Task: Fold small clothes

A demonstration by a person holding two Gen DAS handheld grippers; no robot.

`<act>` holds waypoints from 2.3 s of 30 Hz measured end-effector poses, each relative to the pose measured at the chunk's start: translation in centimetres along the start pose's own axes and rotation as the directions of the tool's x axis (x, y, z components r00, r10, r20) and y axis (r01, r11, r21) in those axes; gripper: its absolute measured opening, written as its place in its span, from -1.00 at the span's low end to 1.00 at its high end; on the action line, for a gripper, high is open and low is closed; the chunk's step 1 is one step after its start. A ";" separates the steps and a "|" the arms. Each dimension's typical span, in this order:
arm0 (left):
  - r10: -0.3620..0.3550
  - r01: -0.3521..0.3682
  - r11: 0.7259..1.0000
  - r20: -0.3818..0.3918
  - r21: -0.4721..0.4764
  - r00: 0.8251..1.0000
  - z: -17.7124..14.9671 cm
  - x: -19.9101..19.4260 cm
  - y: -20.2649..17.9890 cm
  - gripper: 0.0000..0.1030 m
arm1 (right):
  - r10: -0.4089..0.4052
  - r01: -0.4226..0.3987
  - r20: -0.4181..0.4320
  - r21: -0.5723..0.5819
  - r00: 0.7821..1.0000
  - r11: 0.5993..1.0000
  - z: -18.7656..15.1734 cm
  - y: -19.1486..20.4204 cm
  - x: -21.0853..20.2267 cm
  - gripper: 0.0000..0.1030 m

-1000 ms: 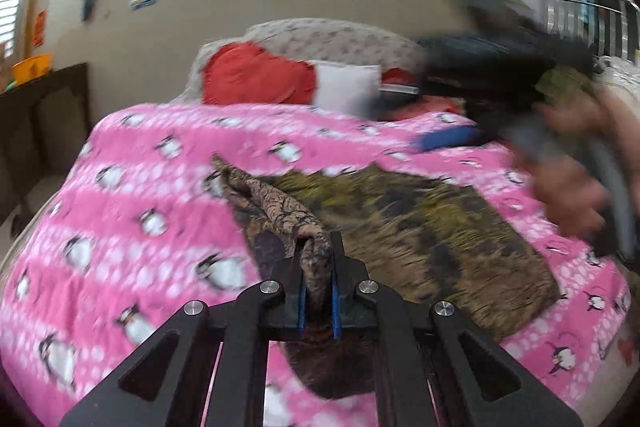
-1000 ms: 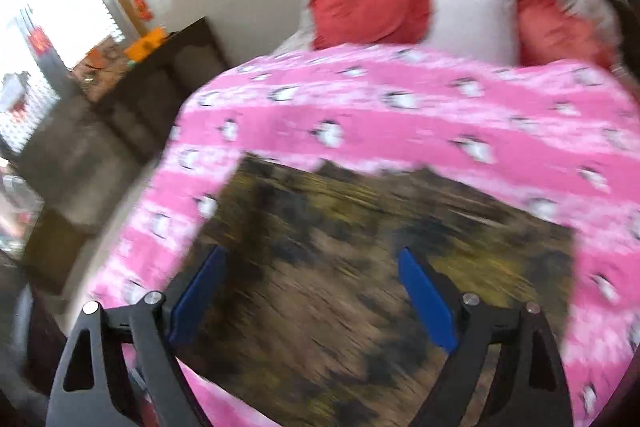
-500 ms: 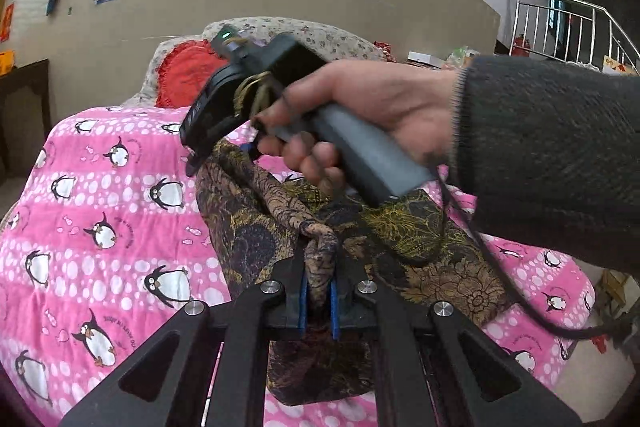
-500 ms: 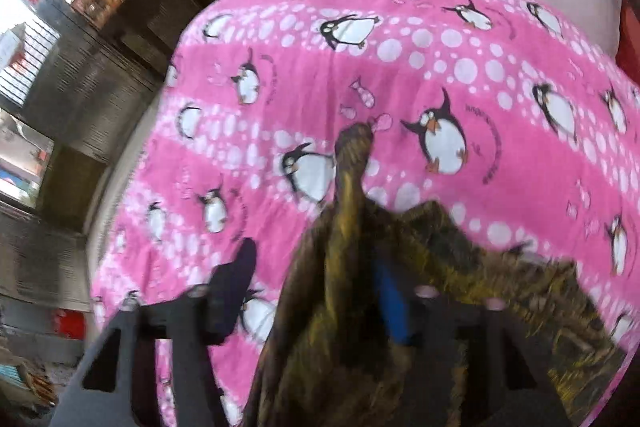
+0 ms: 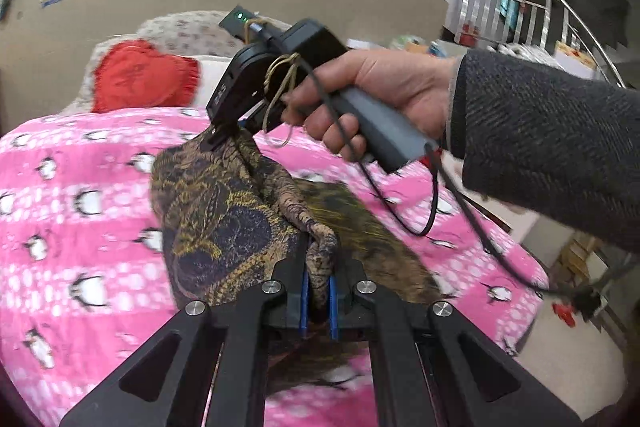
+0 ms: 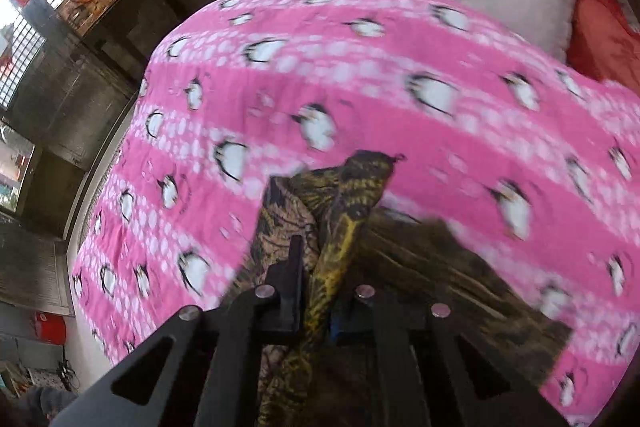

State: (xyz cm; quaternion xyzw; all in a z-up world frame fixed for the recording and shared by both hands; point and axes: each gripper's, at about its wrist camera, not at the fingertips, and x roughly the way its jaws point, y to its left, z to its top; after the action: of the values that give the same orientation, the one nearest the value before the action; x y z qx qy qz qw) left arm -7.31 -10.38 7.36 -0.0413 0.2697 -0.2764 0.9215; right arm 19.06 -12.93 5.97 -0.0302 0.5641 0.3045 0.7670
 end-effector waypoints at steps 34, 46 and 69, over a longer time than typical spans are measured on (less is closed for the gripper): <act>0.008 -0.024 0.995 -0.155 -0.102 0.988 -1.1 2.0 -0.1 -0.84 | -0.039 0.035 0.348 0.018 0.937 0.999 -19.0 -9.5 -12.4 0.13; -0.003 -0.050 0.983 -0.285 -0.178 0.959 -2.8 5.7 2.8 -1.00 | -0.111 0.135 0.153 -0.155 0.982 0.979 -26.9 -4.9 -5.0 -0.52; 0.116 -0.186 0.959 -0.304 -0.214 0.946 7.9 19.5 10.2 -1.00 | -0.254 0.211 0.344 0.160 0.904 0.964 -14.6 -10.1 -5.9 -0.43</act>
State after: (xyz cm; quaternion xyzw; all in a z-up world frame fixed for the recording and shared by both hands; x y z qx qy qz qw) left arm 15.50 -12.71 2.54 -0.0907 0.4348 -0.1730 0.8791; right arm 10.76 -29.39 2.86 0.0050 0.4227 0.1770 0.8888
